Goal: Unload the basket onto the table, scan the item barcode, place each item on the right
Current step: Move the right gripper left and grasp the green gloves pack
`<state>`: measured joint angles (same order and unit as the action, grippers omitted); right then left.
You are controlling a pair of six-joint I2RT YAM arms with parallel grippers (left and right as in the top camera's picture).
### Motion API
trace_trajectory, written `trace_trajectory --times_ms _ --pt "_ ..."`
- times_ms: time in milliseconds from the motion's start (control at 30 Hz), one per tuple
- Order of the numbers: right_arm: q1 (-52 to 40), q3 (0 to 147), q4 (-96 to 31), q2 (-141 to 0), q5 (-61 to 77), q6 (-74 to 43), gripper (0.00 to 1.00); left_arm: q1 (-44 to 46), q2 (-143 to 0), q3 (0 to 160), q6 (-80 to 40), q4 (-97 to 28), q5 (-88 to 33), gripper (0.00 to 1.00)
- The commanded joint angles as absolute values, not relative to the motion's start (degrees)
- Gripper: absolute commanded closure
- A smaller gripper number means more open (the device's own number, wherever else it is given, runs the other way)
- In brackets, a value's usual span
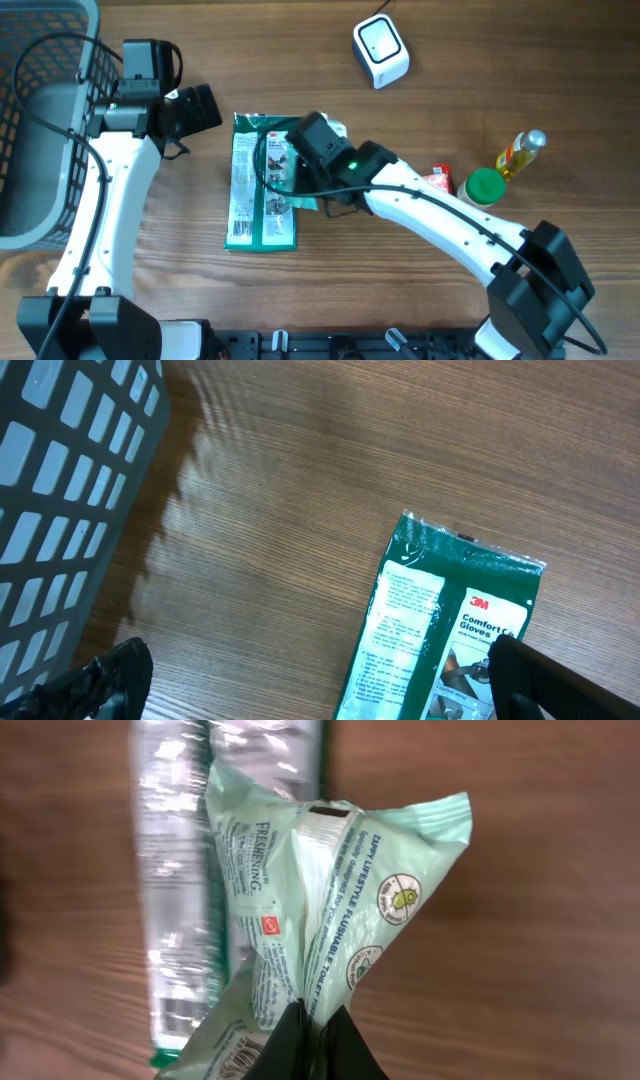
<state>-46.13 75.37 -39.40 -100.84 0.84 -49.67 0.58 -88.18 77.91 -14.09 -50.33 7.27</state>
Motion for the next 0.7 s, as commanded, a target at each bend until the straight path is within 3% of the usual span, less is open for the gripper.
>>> trace_trajectory --times_ms 0,233,667 --pt "-46.0 74.2 -40.3 -101.4 -0.2 -54.8 0.96 0.3 -88.3 78.2 -14.6 -50.2 7.6 0.00" --pt "-46.7 68.4 -38.3 -101.8 0.1 -63.4 0.96 0.3 -88.3 78.2 -14.6 -50.2 7.6 0.00" --pt "-47.3 63.2 -30.8 -101.8 3.1 -63.2 0.96 0.3 -88.3 78.2 -14.6 -50.2 7.6 0.00"
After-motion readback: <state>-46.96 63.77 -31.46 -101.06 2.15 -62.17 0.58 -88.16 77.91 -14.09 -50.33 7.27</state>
